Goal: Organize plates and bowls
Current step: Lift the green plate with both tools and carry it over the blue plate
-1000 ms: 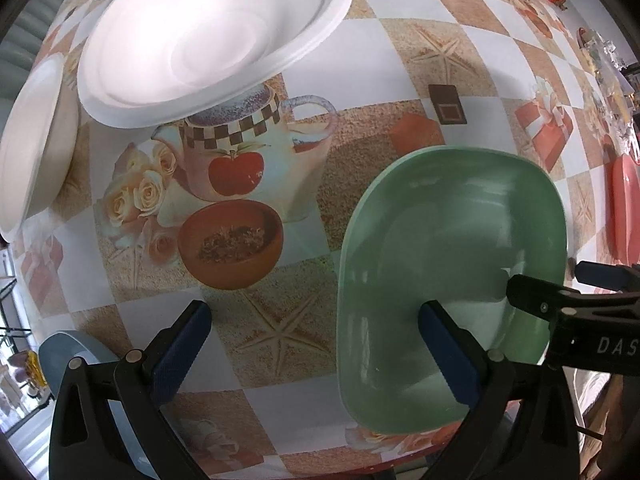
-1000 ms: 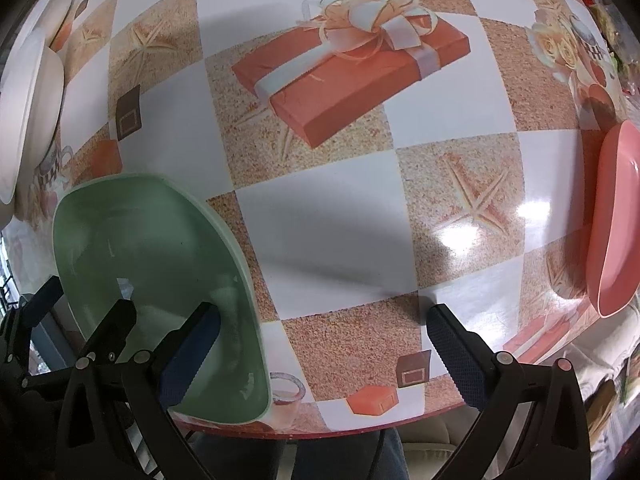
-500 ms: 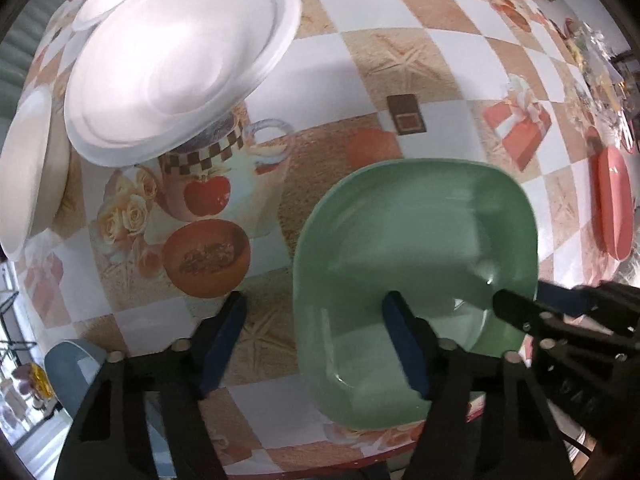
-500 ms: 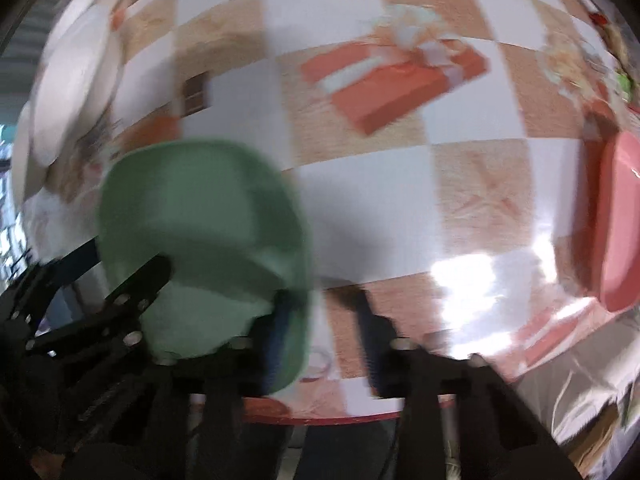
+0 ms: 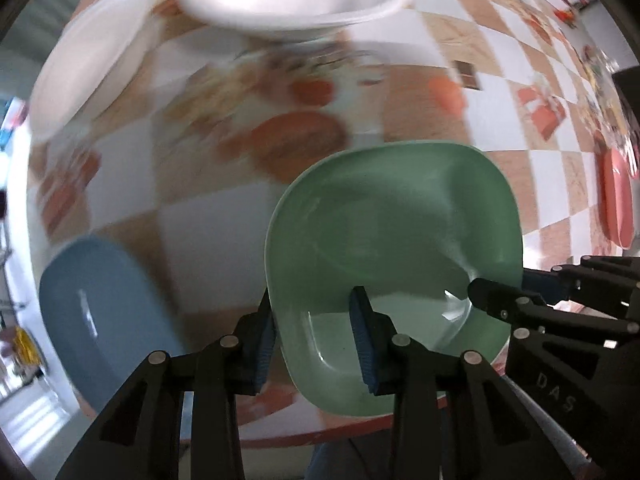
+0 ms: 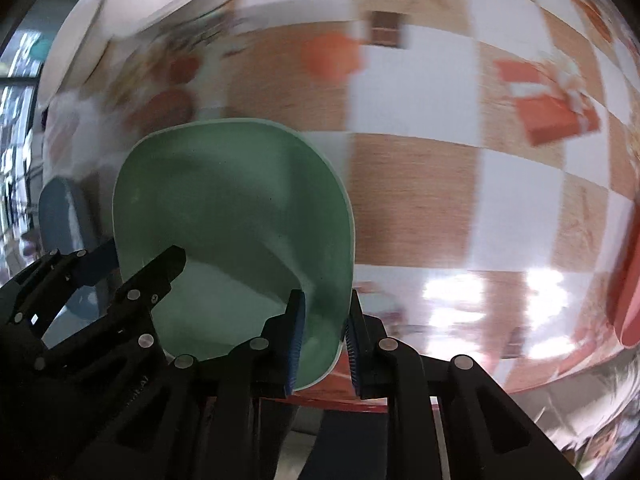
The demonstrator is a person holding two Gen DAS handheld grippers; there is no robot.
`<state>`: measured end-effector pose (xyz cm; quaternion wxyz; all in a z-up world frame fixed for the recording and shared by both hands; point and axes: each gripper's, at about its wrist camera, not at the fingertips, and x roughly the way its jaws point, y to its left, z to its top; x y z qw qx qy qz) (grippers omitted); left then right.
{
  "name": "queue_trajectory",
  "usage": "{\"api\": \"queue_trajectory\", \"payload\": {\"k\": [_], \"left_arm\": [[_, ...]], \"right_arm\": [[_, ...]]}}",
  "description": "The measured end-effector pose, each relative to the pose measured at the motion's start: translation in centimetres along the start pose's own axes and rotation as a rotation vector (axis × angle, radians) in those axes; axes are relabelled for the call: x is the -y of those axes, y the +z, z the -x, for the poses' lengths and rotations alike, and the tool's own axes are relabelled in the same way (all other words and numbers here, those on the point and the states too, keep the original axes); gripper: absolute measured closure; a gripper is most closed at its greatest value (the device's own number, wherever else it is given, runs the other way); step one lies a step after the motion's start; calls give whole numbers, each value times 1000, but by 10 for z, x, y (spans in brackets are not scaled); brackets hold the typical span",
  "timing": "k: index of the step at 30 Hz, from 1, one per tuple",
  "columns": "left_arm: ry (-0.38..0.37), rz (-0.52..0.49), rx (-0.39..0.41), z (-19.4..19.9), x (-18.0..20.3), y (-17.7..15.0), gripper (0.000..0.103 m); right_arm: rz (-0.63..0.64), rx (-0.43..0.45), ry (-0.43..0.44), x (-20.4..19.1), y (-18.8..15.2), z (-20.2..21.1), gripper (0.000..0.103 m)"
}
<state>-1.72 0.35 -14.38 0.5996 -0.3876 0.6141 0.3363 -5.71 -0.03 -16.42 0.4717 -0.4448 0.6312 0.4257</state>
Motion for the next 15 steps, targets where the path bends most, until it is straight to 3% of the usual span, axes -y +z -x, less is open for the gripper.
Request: {"api": "queue_trajectory", "payload": {"k": [7,14,15], "left_arm": [[8,55,19,1,-39,-7,65],[18,48,28,4,-46,-4,64],[17,49,29,4,-48,-5,64]], "right_arm": [[35,-11,10,-43,13,-4,81],[5,-9,18,-41,5,-3,81],[0,-9,23,-24,-2,-2,81]]}}
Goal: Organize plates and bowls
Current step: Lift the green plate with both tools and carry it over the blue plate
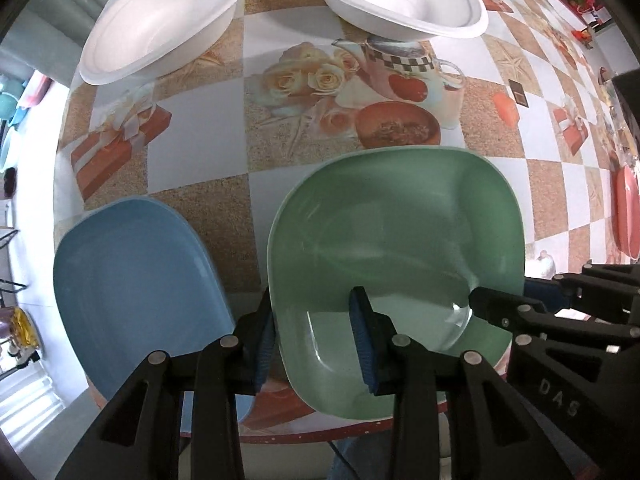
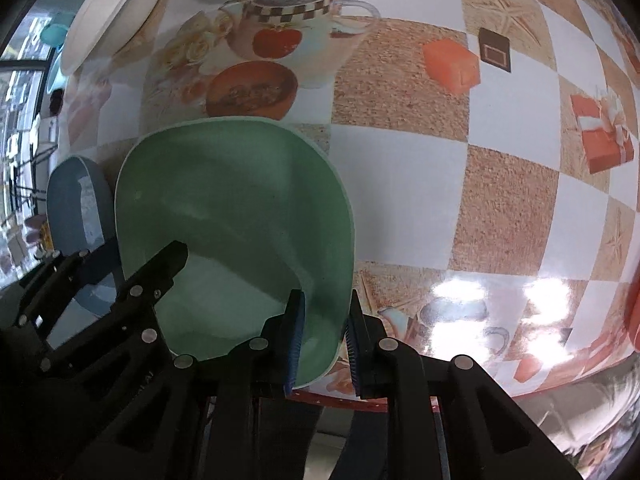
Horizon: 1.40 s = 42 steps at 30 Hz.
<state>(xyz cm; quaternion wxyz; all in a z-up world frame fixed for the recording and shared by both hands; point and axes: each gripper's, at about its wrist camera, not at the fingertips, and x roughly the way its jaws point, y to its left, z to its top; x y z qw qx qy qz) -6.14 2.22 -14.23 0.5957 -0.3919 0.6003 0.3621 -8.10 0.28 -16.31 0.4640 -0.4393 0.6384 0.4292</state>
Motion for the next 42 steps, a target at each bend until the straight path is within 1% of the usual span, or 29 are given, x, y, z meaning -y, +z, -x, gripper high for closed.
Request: {"api": "queue_trajectory", "payload": {"k": [2,4,5,9,12,17,20,25,28,31,34,37,38,41,42], "left_arm": [[-4,2,2,1,6,-4,64],[-5,1,3,5,-7,-17,64],[-3,-1,1,10,-7,-26,64],[3,-13,7,11,-2,-25,64],[0,-23,14,14,1,-24,64],[-8,-18,37,28,-2,-19,64],[0,-26,65,41,-4,-16,64],[9,-9,97,57,-14,-14,64],[11,12,113,65,-23,-14,64],[14,45,128,73,-36,-17,64],[18,72,142,81,-51,-21,64],[29,99,155,86,-71,-29,64],[37,109,158,93,-75,-38,64],[50,142,158,92,-89,-47,64],[53,158,156,93,-96,-52,64]], "right_arm": [[-5,0,-1,0,1,0,81],[-8,-3,0,10,3,1,81],[-13,-7,2,10,4,1,81],[-24,-16,3,22,6,-1,81],[-24,-11,1,22,7,5,81],[-16,5,3,18,10,27,81],[-8,20,3,15,13,40,81],[24,45,0,4,19,61,81],[58,58,-7,-6,22,70,81],[93,69,-8,-11,19,70,81],[138,77,-8,-25,20,76,81],[181,79,-10,-36,17,76,81],[200,78,-13,-42,17,76,81],[249,74,-16,-57,15,72,81],[259,71,-14,-56,15,71,81]]}}
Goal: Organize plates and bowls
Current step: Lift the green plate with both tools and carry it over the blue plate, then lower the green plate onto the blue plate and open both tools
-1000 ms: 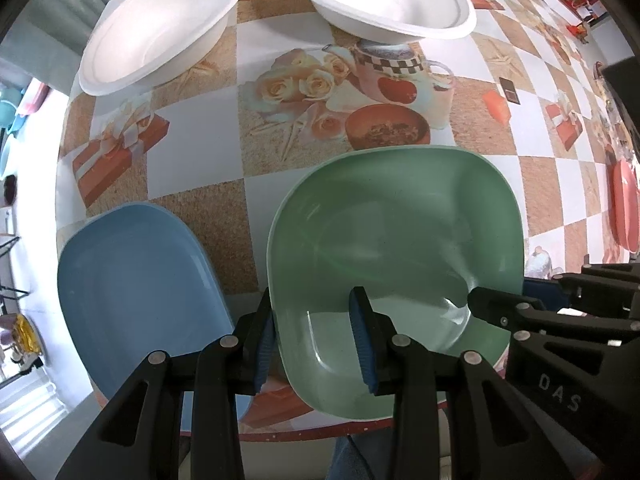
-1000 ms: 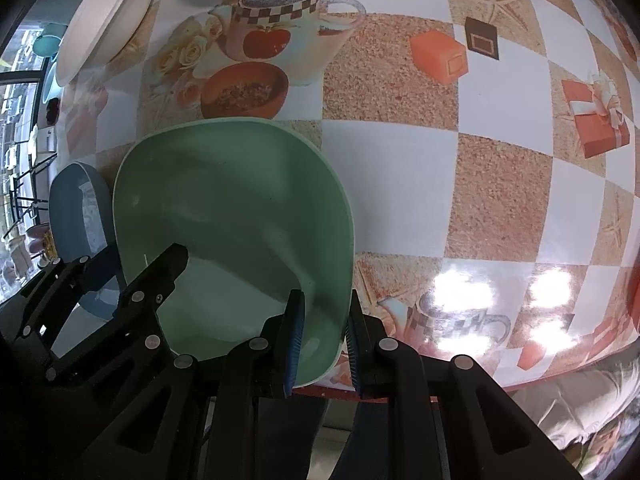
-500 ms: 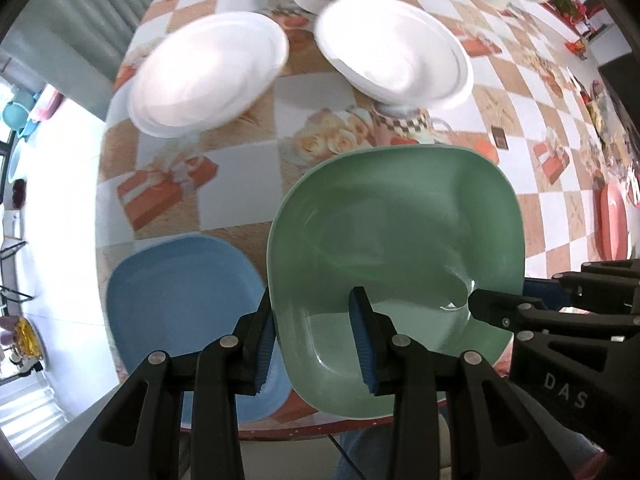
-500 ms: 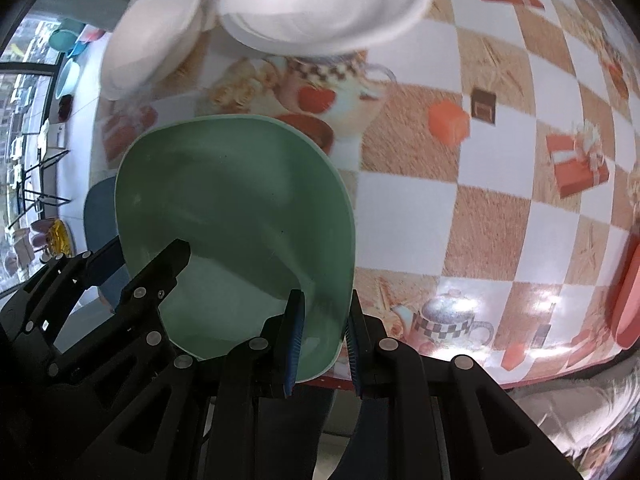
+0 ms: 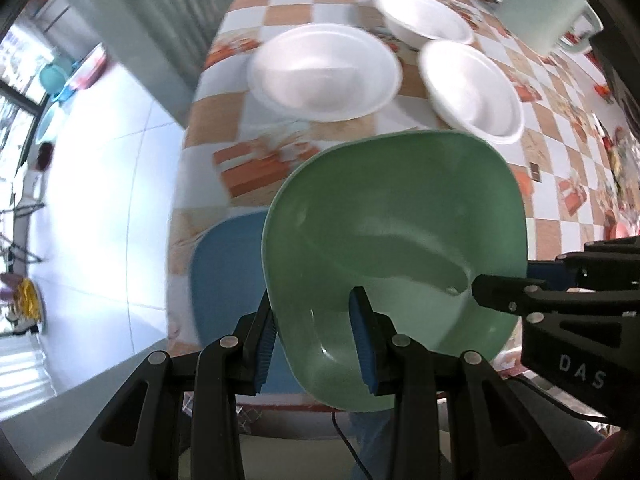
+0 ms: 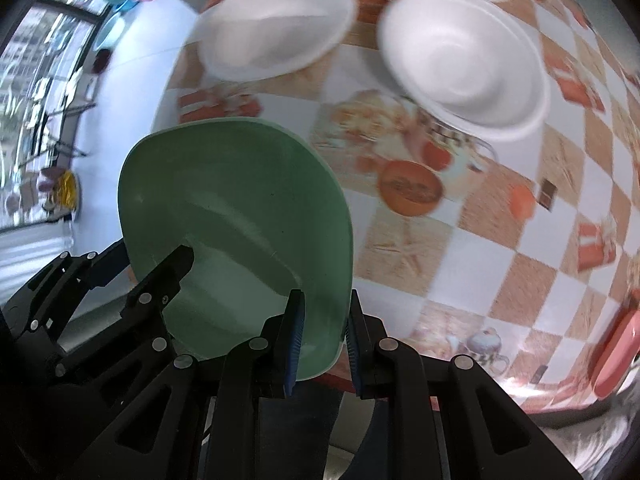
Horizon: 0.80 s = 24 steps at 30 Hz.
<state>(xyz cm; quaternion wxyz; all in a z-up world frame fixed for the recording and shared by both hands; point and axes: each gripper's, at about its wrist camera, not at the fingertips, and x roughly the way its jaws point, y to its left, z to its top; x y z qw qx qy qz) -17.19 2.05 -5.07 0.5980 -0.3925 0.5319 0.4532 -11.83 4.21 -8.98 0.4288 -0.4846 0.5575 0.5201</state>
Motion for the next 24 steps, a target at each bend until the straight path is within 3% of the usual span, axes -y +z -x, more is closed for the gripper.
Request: {"api": "queue_trajectory", "payload": {"k": [11,24], "left_arm": [[56,57,-34,-6,-44,-23,64],[89,-5,-22,-19,-54,-17,64]], "right_arm": [[44,-71,50,-21,-2,-29,80],[-62,-119,99,-6,-8,-61,80]]}}
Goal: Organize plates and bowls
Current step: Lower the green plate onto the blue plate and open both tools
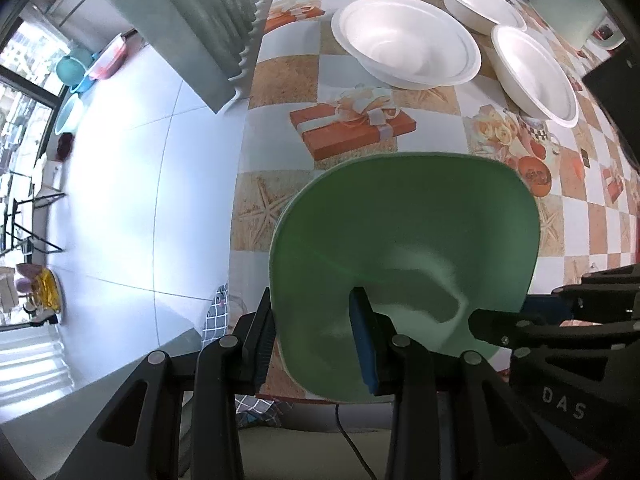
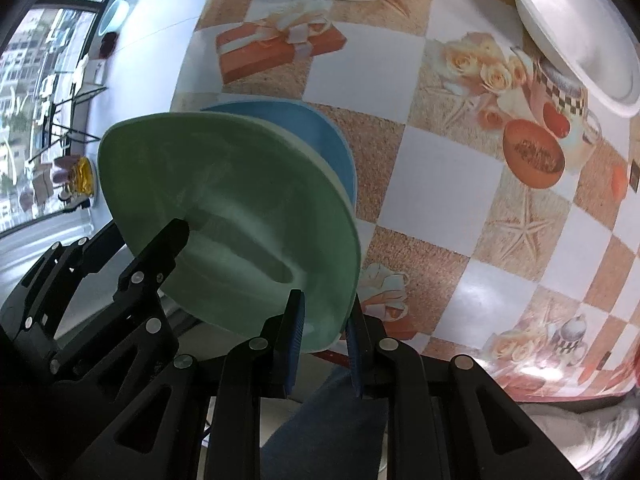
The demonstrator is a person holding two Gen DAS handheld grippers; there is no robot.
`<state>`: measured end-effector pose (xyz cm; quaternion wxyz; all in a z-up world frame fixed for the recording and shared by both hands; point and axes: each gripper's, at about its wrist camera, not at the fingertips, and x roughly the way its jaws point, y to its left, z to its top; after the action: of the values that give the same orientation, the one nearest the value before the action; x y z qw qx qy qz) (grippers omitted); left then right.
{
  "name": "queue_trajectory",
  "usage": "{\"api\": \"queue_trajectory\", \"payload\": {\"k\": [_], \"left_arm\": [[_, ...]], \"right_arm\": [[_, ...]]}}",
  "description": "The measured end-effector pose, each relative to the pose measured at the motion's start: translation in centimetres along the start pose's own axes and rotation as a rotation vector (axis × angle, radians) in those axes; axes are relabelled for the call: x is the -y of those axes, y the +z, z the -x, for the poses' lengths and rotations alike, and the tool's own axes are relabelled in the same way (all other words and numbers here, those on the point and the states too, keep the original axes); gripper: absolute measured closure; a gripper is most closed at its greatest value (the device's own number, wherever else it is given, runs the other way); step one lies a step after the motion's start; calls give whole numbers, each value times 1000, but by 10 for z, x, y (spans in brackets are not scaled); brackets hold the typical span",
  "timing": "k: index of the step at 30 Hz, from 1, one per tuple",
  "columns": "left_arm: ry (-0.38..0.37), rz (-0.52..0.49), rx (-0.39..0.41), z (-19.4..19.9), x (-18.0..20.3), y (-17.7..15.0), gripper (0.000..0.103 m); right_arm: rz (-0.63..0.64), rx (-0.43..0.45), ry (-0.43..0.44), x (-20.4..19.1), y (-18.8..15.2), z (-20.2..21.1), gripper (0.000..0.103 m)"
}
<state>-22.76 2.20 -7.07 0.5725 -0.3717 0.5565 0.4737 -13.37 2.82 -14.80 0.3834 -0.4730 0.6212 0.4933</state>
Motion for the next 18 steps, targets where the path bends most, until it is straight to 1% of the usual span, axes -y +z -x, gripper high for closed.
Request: {"api": "queue_trajectory", "payload": {"k": [4,8,11,12,13,14,15,16,17,18], "left_arm": [[-2,-3,-2,-2,0,1,64],[-6,-4,-1,-2,1,0,64],[-6,3,4,-2,1,0,51],[3,7,7,-2,1,0,42],[20,9,12,-2,1,0,39],[35,9,18,0,2,0,33],[48,14,25,1,1,0,30],[50,20,33,3,0,-1,29],[46,31,44,5,-2,-1,27],[37,50,47,7,-6,0,20]], "right_arm": [[-14,3,4,4,2,-1,80],[-20,11,9,7,6,6,80],[-2,9,34,11,7,14,80],[2,12,27,12,6,14,80],[6,16,20,14,5,16,78],[7,20,15,16,5,20,75],[6,28,4,19,5,24,64],[3,40,-8,25,4,29,47],[-3,56,-16,31,3,34,39],[-10,70,-12,36,2,40,24]]}}
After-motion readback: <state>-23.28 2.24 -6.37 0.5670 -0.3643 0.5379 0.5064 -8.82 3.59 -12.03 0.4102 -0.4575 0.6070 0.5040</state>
